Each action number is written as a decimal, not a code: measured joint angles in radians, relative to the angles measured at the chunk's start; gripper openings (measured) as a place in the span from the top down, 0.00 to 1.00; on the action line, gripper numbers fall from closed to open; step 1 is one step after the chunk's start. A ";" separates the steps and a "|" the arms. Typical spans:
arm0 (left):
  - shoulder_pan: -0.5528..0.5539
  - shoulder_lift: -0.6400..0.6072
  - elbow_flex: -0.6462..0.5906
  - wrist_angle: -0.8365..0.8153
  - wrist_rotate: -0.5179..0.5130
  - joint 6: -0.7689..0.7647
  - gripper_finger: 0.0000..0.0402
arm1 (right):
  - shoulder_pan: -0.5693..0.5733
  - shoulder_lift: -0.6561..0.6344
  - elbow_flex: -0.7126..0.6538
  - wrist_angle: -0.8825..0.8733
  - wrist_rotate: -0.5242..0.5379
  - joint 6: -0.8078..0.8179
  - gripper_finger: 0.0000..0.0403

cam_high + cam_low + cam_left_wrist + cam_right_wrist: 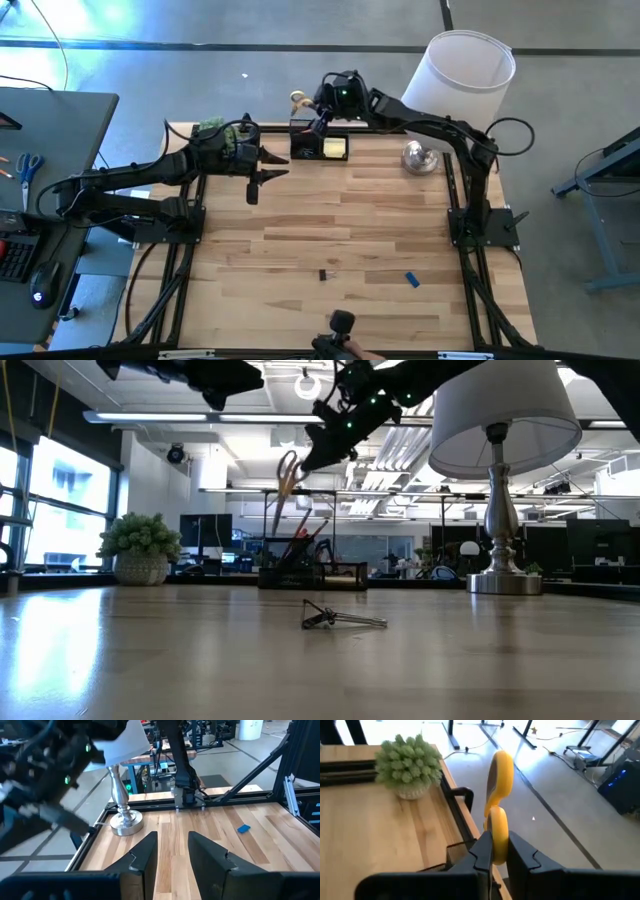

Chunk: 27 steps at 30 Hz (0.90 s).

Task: Pick and place office supplies into organizer
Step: Put the scissor into the top left slot of the desk organizer

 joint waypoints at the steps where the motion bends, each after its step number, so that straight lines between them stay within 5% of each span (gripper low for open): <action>1: 0.000 0.000 0.000 -0.005 0.000 0.000 0.76 | 0.001 -0.008 0.000 -0.004 -0.005 0.000 0.96; 27: 0.000 -0.114 0.000 -0.100 -0.025 0.008 0.76 | 0.018 -0.081 -0.001 -0.212 -0.061 0.025 0.96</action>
